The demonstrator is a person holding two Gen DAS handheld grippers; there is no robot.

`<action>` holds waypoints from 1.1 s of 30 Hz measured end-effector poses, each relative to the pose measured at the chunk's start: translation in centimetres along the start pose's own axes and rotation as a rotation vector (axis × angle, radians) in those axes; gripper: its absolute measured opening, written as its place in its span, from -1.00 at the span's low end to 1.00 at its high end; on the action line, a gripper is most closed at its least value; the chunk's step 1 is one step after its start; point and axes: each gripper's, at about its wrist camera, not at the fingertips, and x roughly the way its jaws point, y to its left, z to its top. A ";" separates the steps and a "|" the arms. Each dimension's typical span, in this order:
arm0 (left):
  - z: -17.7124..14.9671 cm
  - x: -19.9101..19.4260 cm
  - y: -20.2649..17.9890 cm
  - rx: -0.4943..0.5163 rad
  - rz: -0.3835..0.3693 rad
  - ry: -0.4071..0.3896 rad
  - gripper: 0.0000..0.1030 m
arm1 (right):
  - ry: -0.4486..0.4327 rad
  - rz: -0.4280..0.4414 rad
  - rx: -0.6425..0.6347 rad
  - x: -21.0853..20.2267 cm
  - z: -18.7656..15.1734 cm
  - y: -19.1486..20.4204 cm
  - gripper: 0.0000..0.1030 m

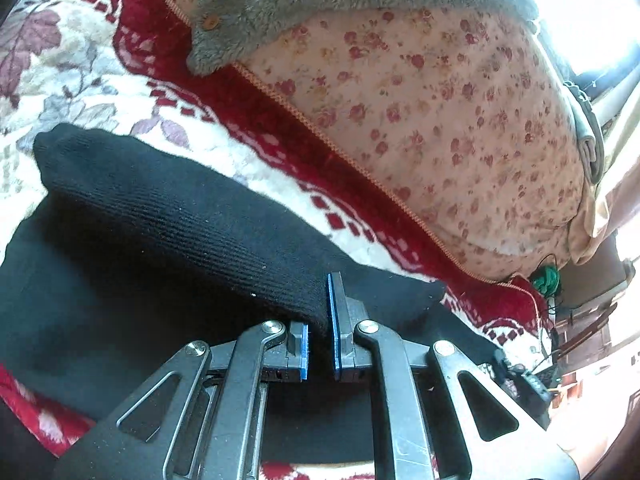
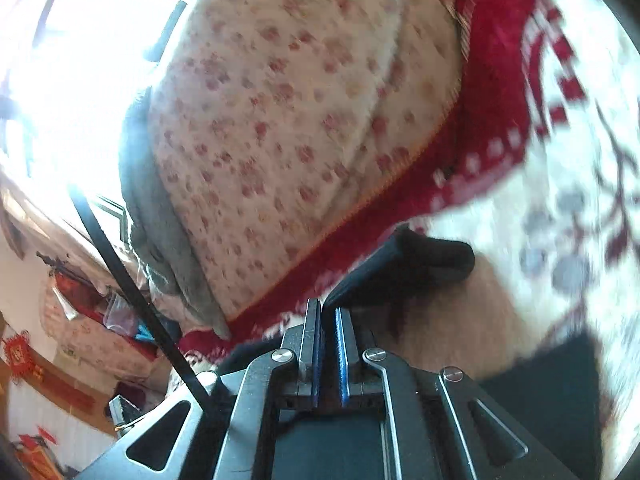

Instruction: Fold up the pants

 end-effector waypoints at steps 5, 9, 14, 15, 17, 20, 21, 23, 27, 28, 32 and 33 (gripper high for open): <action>-0.2 0.0 0.3 -0.005 0.007 0.007 -0.87 | 0.009 -0.047 0.067 0.9 -1.3 -2.3 -0.54; -0.2 0.1 0.2 -0.001 0.016 -0.001 -0.87 | 0.018 -0.059 0.072 2.2 -1.0 -2.2 -0.49; 0.5 0.3 -0.1 0.003 0.030 -0.013 -0.87 | 0.042 -0.006 0.093 4.9 0.0 -2.3 -0.86; 0.9 0.0 -0.2 0.002 0.019 -0.014 -0.87 | 0.034 0.009 0.102 4.8 0.1 -2.3 -0.88; 1.2 -0.7 -0.5 0.014 0.006 -0.029 -0.87 | 0.009 0.064 0.095 4.1 0.3 -1.4 -0.90; 1.3 -2.4 -0.9 0.039 -0.015 -0.056 -0.87 | -0.007 0.110 0.034 1.8 0.4 0.8 -0.90; 1.0 -3.1 -1.0 0.046 -0.028 -0.056 -0.87 | -0.010 0.126 0.012 0.8 0.3 1.6 -0.90; 0.3 -3.9 -1.1 0.069 -0.035 -0.058 -0.87 | -0.021 0.146 -0.018 -1.4 0.0 2.5 -0.90; -3.0 -4.4 -0.7 0.151 -0.005 -0.038 -0.87 | -0.045 0.142 -0.055 -5.8 -2.0 2.9 -0.90; -4.3 -4.0 -0.4 0.191 0.025 -0.029 -0.86 | -0.046 0.130 -0.058 -6.8 -2.9 2.4 -0.90; -7.9 -1.4 1.1 0.243 0.126 0.018 -0.86 | -0.001 -0.058 -0.075 -7.0 -5.9 -1.1 -0.90; -8.5 -0.9 1.6 0.242 0.143 0.022 -0.86 | 0.027 -0.097 -0.045 -6.5 -6.6 -2.5 -0.90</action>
